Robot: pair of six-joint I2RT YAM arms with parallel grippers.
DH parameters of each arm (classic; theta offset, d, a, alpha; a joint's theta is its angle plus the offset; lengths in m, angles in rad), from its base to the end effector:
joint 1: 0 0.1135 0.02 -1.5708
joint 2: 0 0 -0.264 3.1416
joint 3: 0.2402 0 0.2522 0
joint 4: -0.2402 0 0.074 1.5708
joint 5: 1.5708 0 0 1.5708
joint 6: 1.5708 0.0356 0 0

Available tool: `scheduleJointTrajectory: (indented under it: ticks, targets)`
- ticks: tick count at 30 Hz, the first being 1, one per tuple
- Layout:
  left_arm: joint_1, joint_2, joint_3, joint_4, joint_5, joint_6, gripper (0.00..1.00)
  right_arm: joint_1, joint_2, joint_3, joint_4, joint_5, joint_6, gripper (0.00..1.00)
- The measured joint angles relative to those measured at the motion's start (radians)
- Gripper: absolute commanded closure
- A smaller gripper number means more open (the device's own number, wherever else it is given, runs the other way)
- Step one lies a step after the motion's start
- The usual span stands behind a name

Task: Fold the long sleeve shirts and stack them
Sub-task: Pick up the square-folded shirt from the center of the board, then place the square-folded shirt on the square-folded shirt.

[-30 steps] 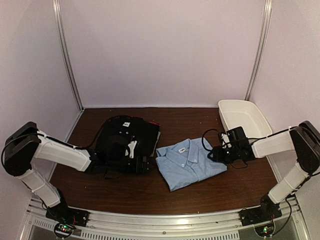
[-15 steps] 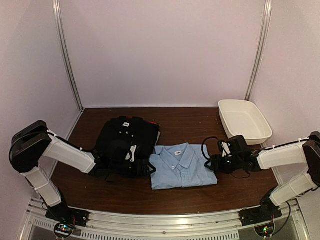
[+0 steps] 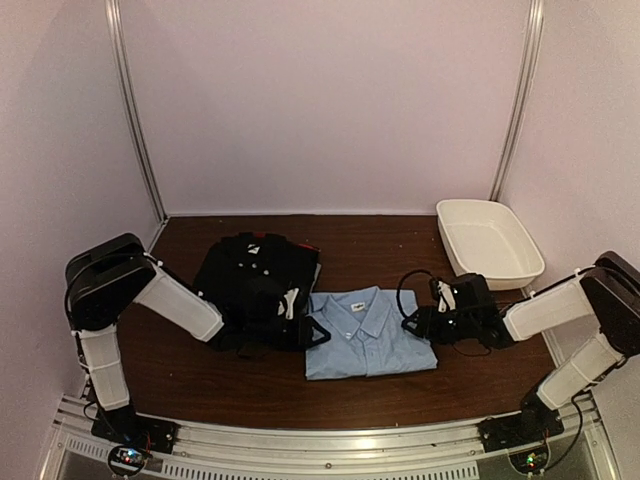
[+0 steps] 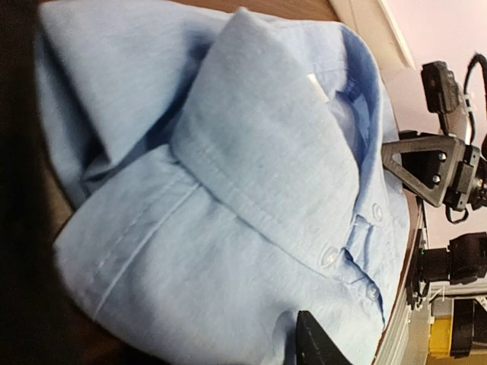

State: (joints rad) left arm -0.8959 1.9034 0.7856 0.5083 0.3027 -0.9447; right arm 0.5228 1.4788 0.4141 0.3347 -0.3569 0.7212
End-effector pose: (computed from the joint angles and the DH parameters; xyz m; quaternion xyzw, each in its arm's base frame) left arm 0.2141 -0.2845 0.1072 0.0483 0.8780 -0.4447 0.1704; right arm 0.2078 0.1341 0.1196 0.0169 0.9012 0.3657 0.2320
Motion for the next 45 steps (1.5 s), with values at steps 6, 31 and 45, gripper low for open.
scheduleJointTrajectory:
  ticks: [6, 31, 45]
  targets:
    - [0.000, 0.089, 0.018, 0.123, 0.098, -0.023, 0.91, 0.010, 0.038, -0.039, 0.122, -0.062, 0.043, 0.78]
    - [0.122, -0.373, 0.244, -0.429, 0.082, 0.287, 1.00, 0.103, -0.335, 0.357, -0.409, 0.005, 0.016, 1.00]
    - [0.636, -0.414, 0.387, -0.801, 0.233, 0.538, 1.00, 0.253, 0.313, 0.877, -0.130, 0.020, 0.053, 1.00]
